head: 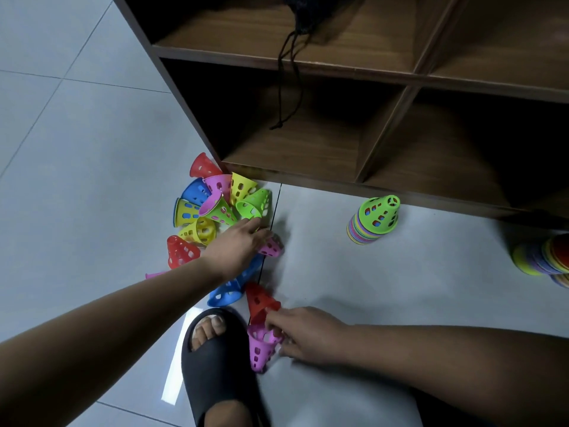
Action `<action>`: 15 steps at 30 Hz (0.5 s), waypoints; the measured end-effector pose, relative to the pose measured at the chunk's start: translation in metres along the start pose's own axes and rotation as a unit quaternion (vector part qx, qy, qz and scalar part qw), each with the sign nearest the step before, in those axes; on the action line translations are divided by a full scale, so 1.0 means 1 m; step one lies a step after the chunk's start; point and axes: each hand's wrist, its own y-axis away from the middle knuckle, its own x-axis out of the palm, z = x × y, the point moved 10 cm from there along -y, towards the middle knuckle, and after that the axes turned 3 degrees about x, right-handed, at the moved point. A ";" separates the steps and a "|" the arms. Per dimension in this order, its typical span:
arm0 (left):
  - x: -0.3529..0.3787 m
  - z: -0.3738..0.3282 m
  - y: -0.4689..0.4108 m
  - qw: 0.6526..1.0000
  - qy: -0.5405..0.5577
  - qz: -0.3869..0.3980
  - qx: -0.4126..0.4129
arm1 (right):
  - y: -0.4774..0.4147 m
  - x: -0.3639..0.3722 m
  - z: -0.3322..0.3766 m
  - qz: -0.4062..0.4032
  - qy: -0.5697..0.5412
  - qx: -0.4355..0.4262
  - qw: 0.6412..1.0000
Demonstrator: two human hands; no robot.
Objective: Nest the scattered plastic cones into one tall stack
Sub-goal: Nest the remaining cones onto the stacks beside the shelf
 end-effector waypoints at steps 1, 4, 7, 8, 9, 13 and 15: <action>0.000 -0.001 -0.002 1.000 -0.001 0.003 0.001 | 0.001 0.002 -0.003 -0.001 -0.005 0.012 1.000; 0.000 -0.007 -0.007 1.000 0.001 0.004 0.002 | 0.006 0.006 -0.001 -0.039 -0.019 -0.008 0.999; -0.003 -0.016 -0.010 0.999 -0.033 -0.010 0.016 | 0.011 0.010 -0.005 -0.058 -0.017 -0.008 0.998; -0.003 -0.018 -0.010 0.998 -0.053 -0.012 0.021 | 0.013 0.009 -0.009 -0.063 -0.022 -0.005 0.998; -0.003 -0.018 -0.011 0.997 -0.069 -0.013 0.023 | 0.014 0.005 -0.012 -0.073 -0.031 -0.003 0.997; -0.003 -0.019 -0.014 0.996 -0.086 -0.019 0.026 | 0.025 -0.032 -0.035 -0.120 -0.114 0.032 0.986; -0.008 -0.022 -0.016 0.996 -0.073 -0.030 0.031 | 0.035 -0.058 -0.046 -0.163 -0.146 0.051 0.974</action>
